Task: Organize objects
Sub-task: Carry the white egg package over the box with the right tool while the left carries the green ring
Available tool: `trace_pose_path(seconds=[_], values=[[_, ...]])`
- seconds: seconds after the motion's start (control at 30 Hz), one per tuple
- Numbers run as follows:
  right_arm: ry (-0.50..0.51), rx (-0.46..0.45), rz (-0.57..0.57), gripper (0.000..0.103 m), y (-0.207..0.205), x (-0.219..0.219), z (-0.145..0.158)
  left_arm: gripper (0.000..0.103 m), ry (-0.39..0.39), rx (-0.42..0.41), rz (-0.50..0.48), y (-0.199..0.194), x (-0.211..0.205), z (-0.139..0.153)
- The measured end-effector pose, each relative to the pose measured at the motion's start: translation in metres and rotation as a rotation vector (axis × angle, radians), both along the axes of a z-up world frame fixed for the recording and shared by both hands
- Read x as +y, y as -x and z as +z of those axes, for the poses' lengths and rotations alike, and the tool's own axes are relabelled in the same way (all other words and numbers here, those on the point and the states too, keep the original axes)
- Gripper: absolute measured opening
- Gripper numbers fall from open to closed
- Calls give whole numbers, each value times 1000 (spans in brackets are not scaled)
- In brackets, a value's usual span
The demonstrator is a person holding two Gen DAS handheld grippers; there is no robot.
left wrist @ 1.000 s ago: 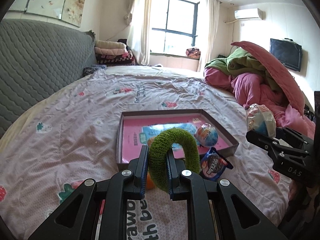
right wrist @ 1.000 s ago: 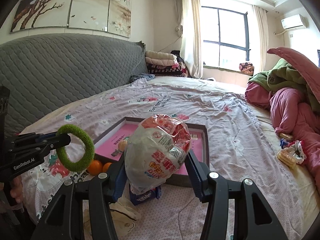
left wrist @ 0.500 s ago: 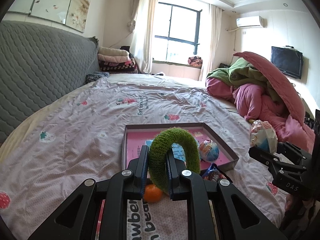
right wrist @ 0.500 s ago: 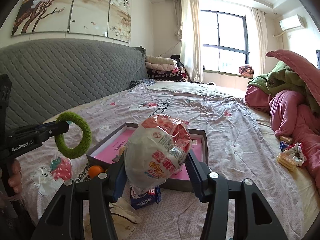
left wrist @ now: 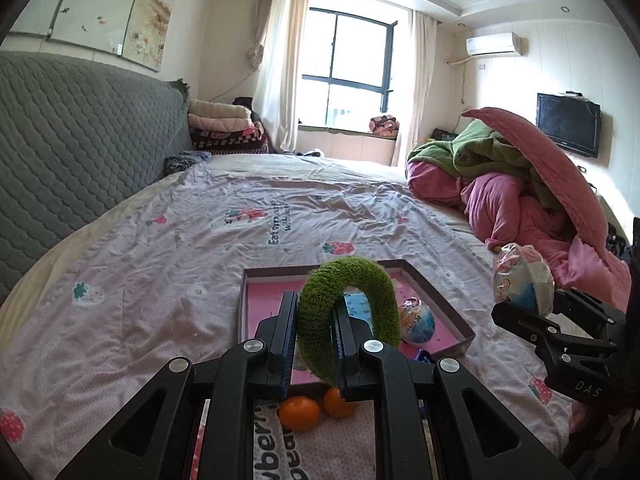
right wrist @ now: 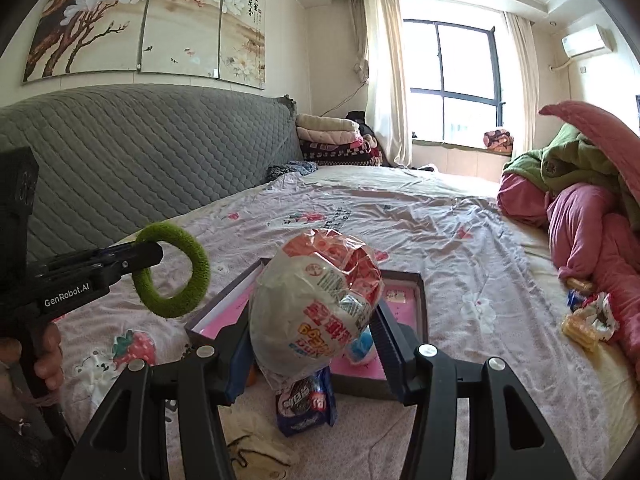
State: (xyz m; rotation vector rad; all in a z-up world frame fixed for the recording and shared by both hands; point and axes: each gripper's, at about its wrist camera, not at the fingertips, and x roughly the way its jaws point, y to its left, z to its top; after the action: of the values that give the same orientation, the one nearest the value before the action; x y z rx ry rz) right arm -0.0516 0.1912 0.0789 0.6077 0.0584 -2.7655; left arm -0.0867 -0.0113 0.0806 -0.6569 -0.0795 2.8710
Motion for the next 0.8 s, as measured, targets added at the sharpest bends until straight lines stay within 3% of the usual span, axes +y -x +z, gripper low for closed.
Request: trace_pose_path(seconds=[0.37,0.8], values=[[-39,46,0,54,19,-13,22,16,8,-30,-16,26,3,3],[-30,33,12,54,42,-19,23,16,2,-66,-9,51,1,-2]])
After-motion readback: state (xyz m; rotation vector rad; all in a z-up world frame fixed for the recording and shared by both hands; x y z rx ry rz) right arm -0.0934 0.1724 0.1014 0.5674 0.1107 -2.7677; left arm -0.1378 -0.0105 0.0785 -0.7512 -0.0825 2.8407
